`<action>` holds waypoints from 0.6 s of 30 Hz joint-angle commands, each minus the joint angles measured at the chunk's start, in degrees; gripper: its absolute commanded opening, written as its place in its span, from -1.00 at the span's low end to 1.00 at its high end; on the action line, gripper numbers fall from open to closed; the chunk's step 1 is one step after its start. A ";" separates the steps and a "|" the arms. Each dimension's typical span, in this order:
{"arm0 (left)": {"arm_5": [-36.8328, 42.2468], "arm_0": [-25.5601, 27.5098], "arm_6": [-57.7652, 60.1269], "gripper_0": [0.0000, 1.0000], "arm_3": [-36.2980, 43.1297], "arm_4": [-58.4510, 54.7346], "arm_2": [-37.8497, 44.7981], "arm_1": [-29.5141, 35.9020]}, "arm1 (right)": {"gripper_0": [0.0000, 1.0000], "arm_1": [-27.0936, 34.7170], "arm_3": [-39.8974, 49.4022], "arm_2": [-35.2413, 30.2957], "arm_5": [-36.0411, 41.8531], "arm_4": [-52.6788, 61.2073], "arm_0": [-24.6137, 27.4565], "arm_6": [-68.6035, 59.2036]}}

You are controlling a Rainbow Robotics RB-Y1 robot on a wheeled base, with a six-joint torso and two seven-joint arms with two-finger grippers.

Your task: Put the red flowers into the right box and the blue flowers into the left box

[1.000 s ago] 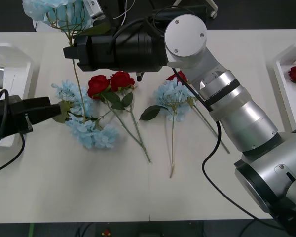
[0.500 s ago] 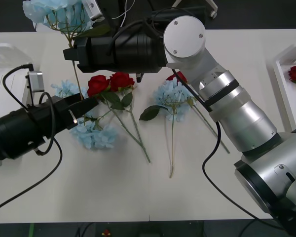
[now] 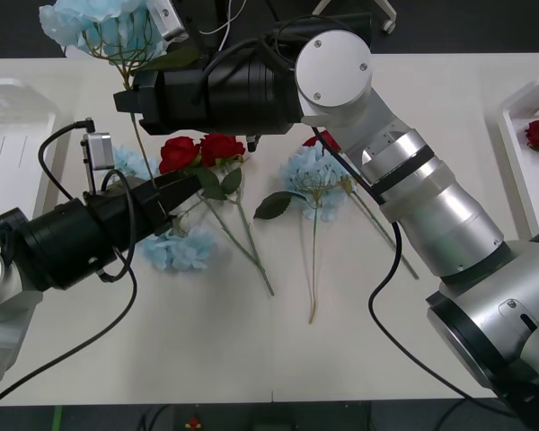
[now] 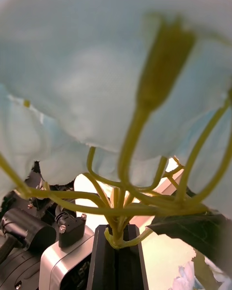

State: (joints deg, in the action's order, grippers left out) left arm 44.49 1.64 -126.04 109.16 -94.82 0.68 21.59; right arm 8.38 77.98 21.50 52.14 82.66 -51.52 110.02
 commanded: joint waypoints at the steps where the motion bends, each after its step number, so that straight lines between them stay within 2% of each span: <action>1: -1.16 -2.17 -2.90 -1.00 1.84 0.43 -1.04 -1.11 | -1.00 -1.70 0.77 0.65 -0.54 0.40 -3.24 1.16; 14: -2.39 -2.17 -0.35 -1.00 1.84 0.25 -0.60 -1.11 | -0.97 -1.70 0.77 0.65 -0.46 0.49 -3.24 0.54; 15: -2.39 -2.17 0.00 -1.00 1.84 0.25 -0.60 -1.20 | -0.30 -1.70 0.77 0.65 -0.46 0.49 -3.24 0.45; 16: -2.39 -2.08 0.09 -1.00 1.84 0.25 -0.51 -1.20 | -0.01 -1.70 0.77 0.65 -0.46 0.49 -3.24 0.37; 17: -2.39 -2.17 0.44 -1.00 1.84 0.17 -0.33 -1.11 | 0.49 -1.70 0.77 0.65 -0.54 0.49 -3.24 -0.07; 18: -2.39 -2.17 0.62 -1.00 1.84 0.08 -0.16 -1.11 | 0.69 -1.70 0.77 0.56 -0.54 0.49 -3.24 -0.25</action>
State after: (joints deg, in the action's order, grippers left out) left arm 42.78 1.39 -126.03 109.16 -94.79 0.47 21.58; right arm 8.38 77.98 21.50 52.08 82.70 -51.53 110.02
